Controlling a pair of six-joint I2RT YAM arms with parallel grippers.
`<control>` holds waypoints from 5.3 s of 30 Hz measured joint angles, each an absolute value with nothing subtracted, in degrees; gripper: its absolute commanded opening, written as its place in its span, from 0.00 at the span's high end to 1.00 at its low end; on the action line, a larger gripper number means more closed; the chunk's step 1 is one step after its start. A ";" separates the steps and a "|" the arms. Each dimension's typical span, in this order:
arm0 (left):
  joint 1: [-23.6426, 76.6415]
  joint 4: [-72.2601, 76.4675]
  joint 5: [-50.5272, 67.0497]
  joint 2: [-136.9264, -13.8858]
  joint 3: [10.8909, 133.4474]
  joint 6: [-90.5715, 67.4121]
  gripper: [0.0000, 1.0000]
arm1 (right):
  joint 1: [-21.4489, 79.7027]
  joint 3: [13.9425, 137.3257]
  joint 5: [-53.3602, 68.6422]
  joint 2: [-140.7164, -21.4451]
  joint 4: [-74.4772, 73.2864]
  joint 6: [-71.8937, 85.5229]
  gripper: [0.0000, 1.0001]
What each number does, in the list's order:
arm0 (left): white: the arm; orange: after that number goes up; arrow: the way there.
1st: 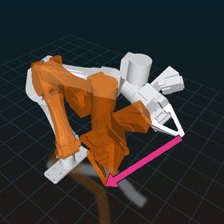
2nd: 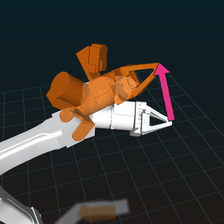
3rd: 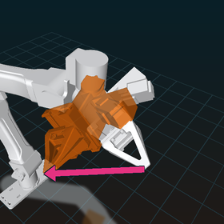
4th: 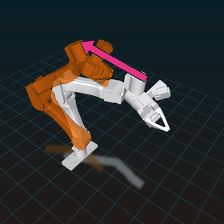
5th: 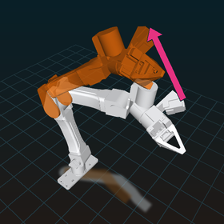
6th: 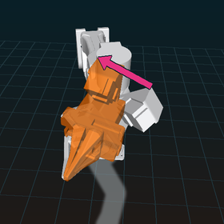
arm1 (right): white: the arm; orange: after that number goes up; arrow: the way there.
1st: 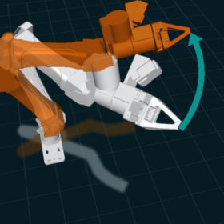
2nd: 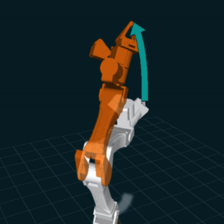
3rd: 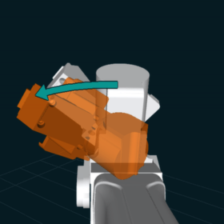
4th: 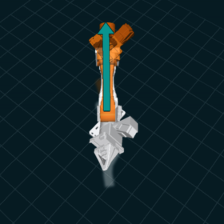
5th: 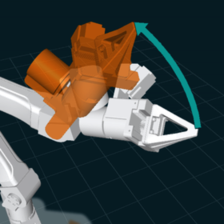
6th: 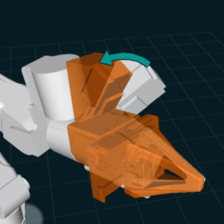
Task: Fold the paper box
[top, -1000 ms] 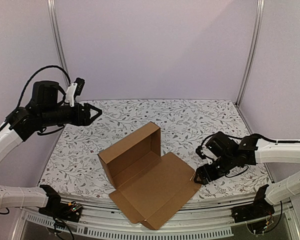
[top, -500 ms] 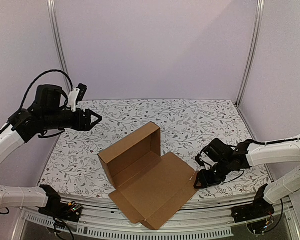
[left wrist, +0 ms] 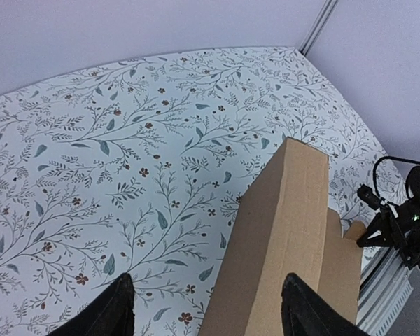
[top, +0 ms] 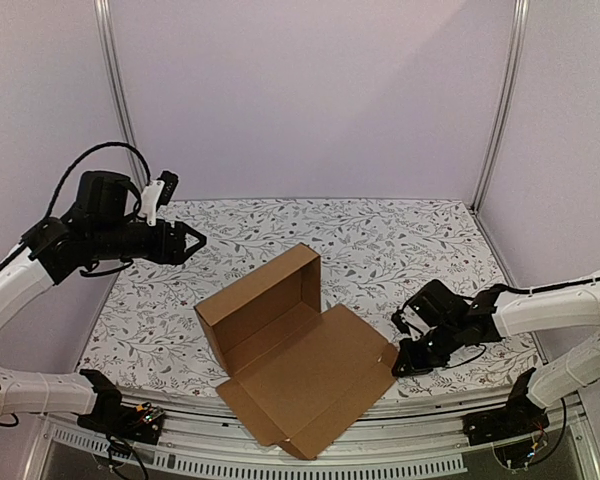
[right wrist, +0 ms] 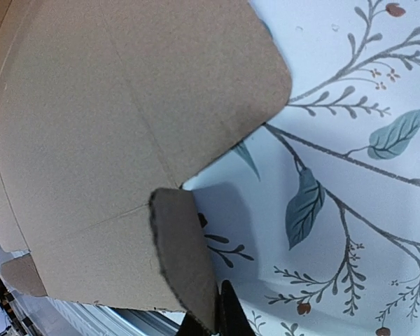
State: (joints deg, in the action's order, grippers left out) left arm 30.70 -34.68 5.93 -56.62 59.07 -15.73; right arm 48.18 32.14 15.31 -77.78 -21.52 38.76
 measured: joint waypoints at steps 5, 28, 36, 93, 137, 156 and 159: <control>30.70 -34.65 5.98 -57.32 59.07 -15.64 0.30 | 48.21 33.74 14.66 -76.14 -24.97 38.28 1.00; 30.70 -34.44 9.17 -54.72 57.47 -16.36 0.29 | 46.98 64.58 11.27 -73.56 -49.01 28.10 0.98; 31.97 -34.28 14.04 -55.42 59.55 -19.16 0.29 | 46.44 68.05 11.77 -73.58 -53.32 27.73 0.98; 40.99 -30.26 -18.13 -93.36 70.96 -18.83 0.75 | 46.33 64.58 12.69 -70.43 -51.51 31.99 0.64; 38.83 -28.25 -6.48 -121.14 93.69 -17.23 0.80 | 46.48 71.33 2.83 -88.53 -32.10 29.23 0.57; 42.09 -34.92 -2.07 -131.44 103.53 -13.26 0.81 | 45.65 68.75 -11.38 -87.48 -34.87 23.51 0.37; 42.76 -36.86 -1.72 -131.44 106.69 -12.38 0.79 | 45.30 68.60 -12.05 -87.48 -34.96 22.87 0.36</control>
State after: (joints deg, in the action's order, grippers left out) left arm 42.76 -36.86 -1.72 -131.44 106.69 -12.38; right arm 45.30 68.60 -12.05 -87.48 -34.96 22.87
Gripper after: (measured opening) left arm 0.195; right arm 0.633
